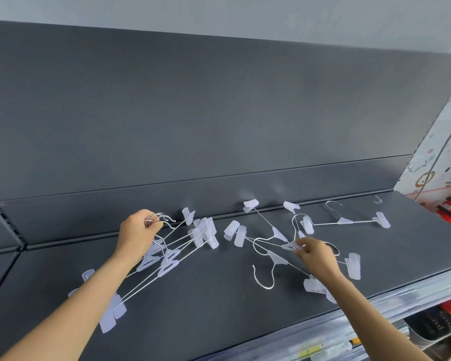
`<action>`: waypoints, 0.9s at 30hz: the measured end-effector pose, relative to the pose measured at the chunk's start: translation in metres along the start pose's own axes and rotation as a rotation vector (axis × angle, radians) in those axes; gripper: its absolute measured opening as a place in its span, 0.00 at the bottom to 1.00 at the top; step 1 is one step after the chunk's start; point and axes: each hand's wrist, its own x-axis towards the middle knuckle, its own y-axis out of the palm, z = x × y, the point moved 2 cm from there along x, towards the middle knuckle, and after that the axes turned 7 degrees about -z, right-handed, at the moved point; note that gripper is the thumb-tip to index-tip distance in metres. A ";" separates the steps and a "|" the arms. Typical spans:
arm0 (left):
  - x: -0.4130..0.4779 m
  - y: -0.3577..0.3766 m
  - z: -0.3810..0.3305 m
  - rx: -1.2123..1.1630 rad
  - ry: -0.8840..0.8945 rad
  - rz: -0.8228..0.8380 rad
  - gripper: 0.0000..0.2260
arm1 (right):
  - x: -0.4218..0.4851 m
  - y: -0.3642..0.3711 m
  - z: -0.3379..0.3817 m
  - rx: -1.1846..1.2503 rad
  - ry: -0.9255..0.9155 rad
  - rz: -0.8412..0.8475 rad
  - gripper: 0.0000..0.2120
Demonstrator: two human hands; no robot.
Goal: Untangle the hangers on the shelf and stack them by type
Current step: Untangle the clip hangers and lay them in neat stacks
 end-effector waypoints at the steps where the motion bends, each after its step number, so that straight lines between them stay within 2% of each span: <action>1: -0.001 0.000 0.000 0.001 -0.003 -0.003 0.02 | 0.000 -0.001 0.004 0.040 -0.013 0.003 0.09; 4: -0.003 -0.002 0.000 0.006 -0.002 -0.018 0.02 | -0.002 -0.002 0.012 0.127 -0.044 0.038 0.05; 7: -0.006 -0.003 -0.001 0.006 0.000 -0.024 0.02 | -0.003 -0.004 0.015 0.184 -0.050 0.057 0.13; 10: -0.008 -0.005 -0.001 0.017 -0.009 -0.026 0.02 | -0.002 -0.007 0.012 0.160 -0.020 0.010 0.15; 12: -0.008 -0.005 0.000 0.024 -0.003 -0.025 0.03 | -0.001 -0.007 0.009 0.097 -0.037 -0.004 0.13; 15: -0.009 -0.006 0.001 0.022 -0.005 -0.025 0.02 | -0.002 -0.004 0.005 0.028 -0.027 0.004 0.02; 20: -0.009 -0.004 0.002 0.013 -0.015 -0.023 0.02 | -0.004 0.004 -0.006 0.001 0.003 0.040 0.03; 21: -0.008 -0.004 0.002 0.016 -0.012 -0.024 0.02 | -0.004 0.005 -0.007 -0.016 0.004 0.045 0.04; 25: -0.008 -0.003 0.001 0.022 -0.005 -0.020 0.02 | -0.004 0.007 -0.012 -0.136 -0.032 0.031 0.19; 27: -0.008 -0.003 0.001 0.023 -0.008 -0.019 0.02 | -0.006 0.007 -0.006 -0.233 -0.063 -0.007 0.17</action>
